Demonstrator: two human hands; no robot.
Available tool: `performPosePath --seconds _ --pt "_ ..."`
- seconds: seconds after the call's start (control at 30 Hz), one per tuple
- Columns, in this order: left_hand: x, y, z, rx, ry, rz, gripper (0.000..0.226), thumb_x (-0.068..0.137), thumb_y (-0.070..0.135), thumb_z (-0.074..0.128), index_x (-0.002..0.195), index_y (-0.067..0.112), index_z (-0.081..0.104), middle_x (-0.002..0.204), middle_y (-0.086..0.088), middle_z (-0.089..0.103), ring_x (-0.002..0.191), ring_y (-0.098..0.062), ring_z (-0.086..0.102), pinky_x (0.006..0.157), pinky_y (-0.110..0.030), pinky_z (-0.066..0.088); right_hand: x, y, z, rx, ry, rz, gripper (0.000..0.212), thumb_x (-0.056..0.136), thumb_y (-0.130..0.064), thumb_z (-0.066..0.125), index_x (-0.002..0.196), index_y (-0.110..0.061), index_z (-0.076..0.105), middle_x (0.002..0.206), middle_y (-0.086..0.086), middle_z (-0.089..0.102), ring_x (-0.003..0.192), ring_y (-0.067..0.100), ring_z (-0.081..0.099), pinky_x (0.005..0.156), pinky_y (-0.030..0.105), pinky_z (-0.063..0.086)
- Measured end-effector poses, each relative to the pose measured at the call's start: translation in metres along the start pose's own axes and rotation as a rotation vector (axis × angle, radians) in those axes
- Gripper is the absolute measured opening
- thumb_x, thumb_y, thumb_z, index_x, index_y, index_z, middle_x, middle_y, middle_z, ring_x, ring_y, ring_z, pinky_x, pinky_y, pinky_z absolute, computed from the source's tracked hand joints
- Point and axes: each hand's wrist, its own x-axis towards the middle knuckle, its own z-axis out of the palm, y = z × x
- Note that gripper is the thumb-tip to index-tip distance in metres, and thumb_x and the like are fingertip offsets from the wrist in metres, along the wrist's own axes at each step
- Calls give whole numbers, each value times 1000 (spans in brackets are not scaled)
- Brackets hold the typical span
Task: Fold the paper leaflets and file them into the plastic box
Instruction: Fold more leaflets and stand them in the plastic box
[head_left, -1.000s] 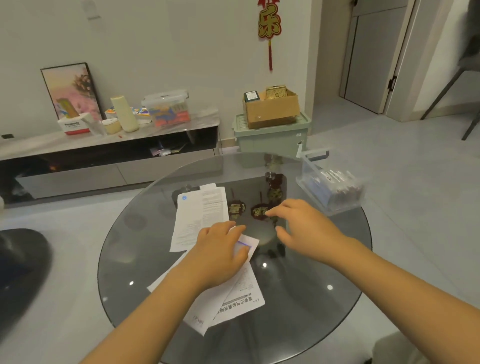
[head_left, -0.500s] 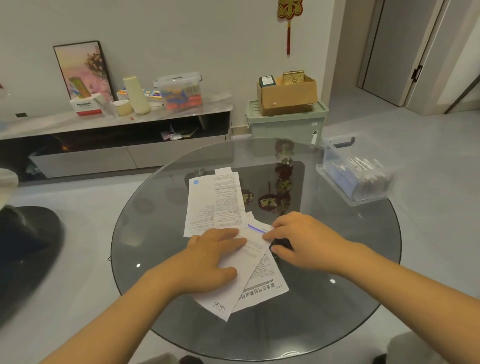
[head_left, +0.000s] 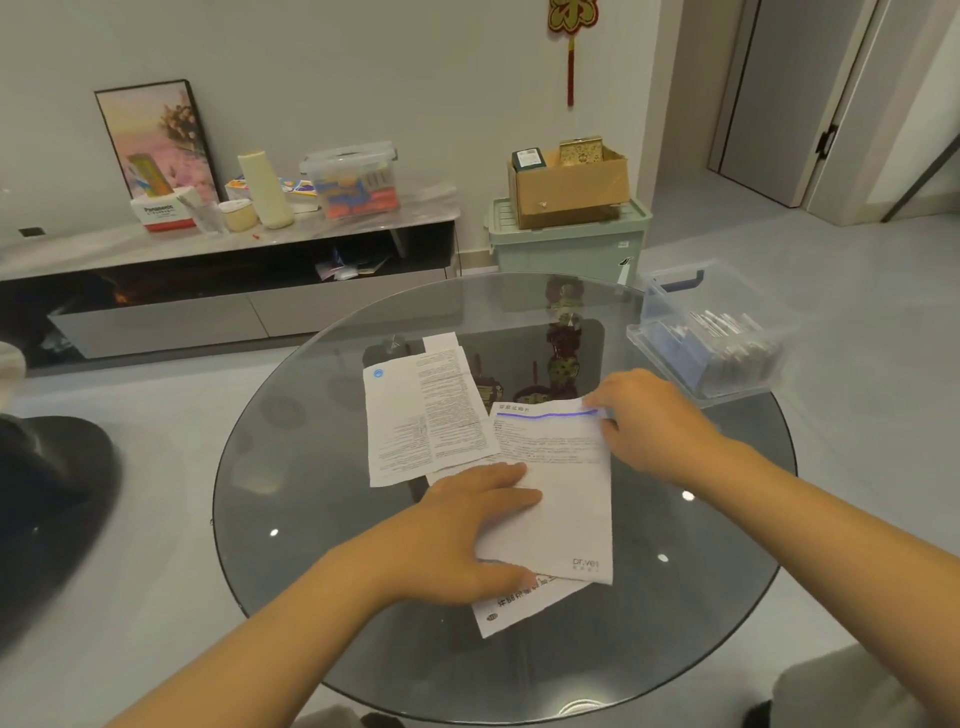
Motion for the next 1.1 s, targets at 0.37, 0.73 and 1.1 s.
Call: performPosePath --seconds 0.37,0.73,1.1 --pt "10 15 0 100 71 62 53 94 46 47 144 30 38 155 13 23 141 -2 17 115 -20 14 -38 2 -18 181 -356 -171 40 86 -56 53 120 -36 61 139 -14 48 131 8 37 109 30 29" --pt "25 26 -11 -205 409 -25 19 94 36 50 80 28 61 78 10 63 73 -3 57 65 -20 47 -48 15 -26 217 -299 -79 27 88 -41 59 97 -16 65 88 -2 64 76 14 57 66 27 46" --pt "45 29 -2 -377 466 -172 88 84 21 69 146 36 9 107 10 50 75 -2 55 58 -9 44 -35 15 -5 463 -48 144 36 83 -27 67 115 -20 55 105 -3 62 90 15 57 74 27 46"
